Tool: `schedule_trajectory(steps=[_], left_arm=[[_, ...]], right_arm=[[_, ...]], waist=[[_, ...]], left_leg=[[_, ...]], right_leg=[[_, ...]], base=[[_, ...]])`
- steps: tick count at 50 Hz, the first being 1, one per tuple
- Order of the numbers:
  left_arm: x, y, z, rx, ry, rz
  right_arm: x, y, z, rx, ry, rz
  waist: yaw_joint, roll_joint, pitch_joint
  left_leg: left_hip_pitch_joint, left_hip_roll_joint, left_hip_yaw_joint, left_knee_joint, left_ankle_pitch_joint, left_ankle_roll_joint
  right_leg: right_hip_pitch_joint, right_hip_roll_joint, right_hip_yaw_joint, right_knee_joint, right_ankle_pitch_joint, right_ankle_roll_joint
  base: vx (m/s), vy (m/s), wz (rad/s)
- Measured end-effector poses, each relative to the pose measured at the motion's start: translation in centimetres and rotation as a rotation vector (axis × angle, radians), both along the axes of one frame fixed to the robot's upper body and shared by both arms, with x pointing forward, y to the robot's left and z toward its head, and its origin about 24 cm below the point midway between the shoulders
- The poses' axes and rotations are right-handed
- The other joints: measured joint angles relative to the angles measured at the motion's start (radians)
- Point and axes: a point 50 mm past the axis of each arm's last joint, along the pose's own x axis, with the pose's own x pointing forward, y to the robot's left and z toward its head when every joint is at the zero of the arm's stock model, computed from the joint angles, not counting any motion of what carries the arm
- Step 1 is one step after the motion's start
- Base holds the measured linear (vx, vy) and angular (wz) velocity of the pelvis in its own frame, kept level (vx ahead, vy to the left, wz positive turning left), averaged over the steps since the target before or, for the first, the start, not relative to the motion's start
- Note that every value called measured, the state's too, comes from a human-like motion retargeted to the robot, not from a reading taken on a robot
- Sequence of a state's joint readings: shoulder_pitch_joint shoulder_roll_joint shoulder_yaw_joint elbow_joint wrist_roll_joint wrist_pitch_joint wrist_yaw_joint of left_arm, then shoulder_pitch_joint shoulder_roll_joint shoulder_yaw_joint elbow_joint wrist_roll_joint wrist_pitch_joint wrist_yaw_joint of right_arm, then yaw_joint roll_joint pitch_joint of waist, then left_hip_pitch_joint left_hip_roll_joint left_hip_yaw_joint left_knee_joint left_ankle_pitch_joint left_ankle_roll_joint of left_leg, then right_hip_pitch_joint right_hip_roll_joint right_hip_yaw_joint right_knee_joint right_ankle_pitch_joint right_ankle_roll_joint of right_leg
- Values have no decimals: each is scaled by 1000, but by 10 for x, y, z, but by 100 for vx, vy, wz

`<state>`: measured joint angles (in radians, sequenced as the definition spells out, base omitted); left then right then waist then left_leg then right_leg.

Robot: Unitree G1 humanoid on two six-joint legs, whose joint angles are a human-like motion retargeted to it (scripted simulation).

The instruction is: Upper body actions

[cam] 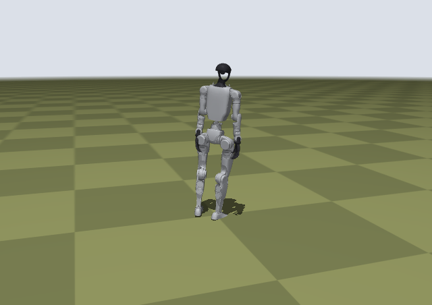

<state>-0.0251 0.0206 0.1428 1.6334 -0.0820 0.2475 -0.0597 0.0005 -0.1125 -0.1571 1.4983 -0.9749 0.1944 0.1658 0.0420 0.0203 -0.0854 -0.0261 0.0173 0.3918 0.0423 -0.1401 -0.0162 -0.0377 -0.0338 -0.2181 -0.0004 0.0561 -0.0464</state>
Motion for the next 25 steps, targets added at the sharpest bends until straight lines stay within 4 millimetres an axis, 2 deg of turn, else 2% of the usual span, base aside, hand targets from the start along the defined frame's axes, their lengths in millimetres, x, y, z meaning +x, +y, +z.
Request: schedule_trajectory(steps=[25], left_arm=[[-1, 0, 0, 1, 2, 2]], right_arm=[[0, 1, 0, 4, -1, 3]], waist=[[-3, -2, -4]], left_leg=[[-1, 0, -1, 0, -1, -1]], right_leg=[[-1, 1, -1, 0, -1, 0]], base=[[0, 0, 0]])
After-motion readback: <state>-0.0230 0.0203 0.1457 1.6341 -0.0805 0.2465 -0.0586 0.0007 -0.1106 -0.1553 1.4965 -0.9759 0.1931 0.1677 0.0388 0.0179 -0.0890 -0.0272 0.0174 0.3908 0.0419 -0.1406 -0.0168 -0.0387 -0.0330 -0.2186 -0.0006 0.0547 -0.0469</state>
